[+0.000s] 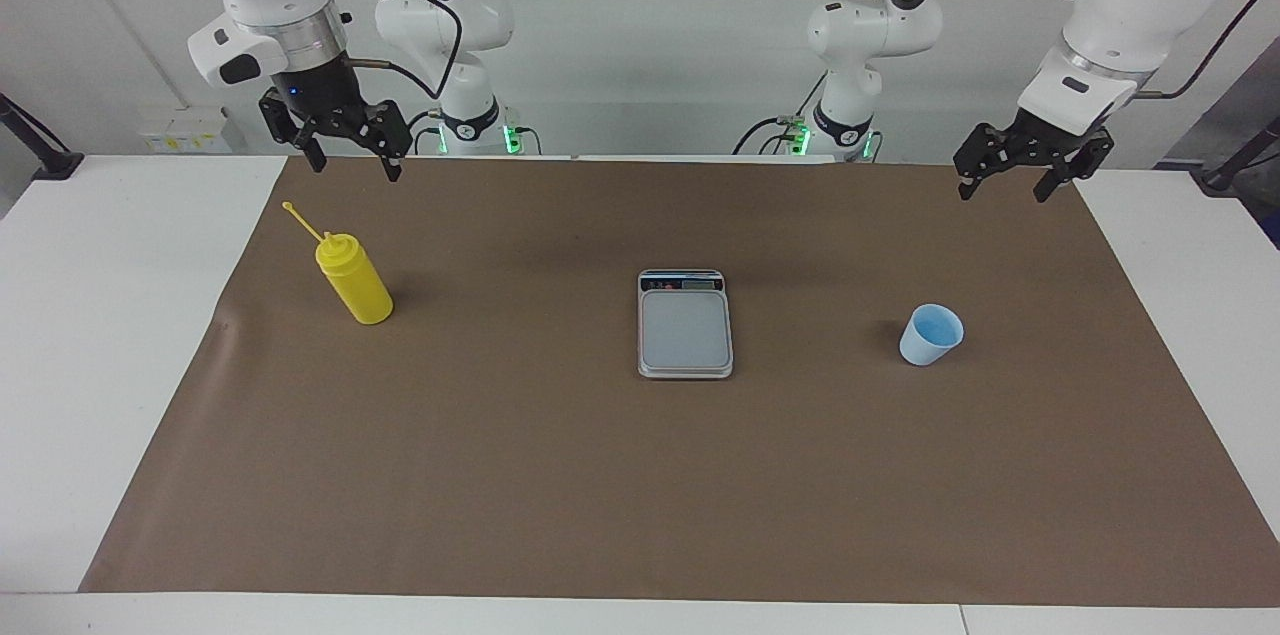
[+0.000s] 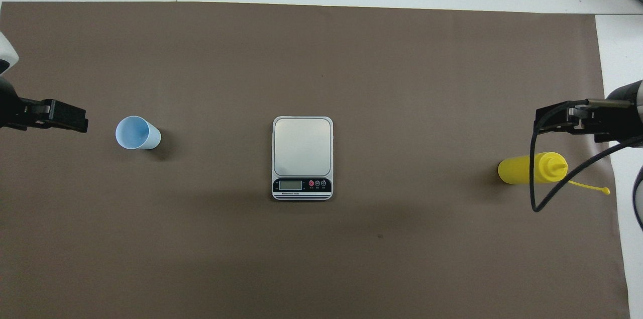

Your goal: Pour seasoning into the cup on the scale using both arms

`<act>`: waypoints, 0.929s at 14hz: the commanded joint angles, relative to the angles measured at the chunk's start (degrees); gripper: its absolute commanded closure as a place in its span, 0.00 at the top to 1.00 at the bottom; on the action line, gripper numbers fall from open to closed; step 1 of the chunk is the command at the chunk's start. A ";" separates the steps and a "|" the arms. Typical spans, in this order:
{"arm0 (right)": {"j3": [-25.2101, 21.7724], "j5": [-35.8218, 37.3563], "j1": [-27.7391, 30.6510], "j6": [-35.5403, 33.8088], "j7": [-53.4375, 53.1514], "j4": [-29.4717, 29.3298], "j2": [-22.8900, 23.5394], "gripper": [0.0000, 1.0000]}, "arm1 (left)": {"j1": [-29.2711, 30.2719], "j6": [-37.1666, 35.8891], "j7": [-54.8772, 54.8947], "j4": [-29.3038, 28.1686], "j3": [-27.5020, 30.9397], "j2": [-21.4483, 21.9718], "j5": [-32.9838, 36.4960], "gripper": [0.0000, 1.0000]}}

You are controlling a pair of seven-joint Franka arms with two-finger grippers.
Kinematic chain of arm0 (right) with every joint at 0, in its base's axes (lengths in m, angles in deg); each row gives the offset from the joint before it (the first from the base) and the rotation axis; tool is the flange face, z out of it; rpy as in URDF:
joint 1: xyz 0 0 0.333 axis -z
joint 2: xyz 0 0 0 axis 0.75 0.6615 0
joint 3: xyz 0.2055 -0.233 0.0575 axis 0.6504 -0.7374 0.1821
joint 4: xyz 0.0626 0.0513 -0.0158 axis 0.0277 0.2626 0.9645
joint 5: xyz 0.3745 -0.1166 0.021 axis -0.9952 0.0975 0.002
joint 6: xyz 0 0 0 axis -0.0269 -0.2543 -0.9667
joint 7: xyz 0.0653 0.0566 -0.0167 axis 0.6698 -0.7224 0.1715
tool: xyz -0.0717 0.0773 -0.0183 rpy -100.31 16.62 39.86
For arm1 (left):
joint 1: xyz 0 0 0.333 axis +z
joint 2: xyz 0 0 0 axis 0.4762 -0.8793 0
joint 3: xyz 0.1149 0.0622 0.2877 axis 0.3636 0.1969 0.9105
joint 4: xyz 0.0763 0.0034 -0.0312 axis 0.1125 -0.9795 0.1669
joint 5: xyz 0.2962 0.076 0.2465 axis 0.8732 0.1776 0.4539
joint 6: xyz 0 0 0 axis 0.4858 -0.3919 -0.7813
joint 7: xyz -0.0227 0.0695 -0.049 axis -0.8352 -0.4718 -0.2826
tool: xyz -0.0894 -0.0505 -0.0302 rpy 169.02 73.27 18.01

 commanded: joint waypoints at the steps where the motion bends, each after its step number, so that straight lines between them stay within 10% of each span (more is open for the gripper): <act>1: -0.43 -0.51 -0.01 -0.23 1.41 1.13 -1.27 1.00 | 0.56 0.42 1.18 -0.97 -0.26 0.37 -0.88 1.00; 13: -0.16 -0.68 0.08 -3.22 5.27 1.30 -1.80 1.00 | 3.02 10.17 0.66 -8.52 0.09 -0.49 -0.88 1.00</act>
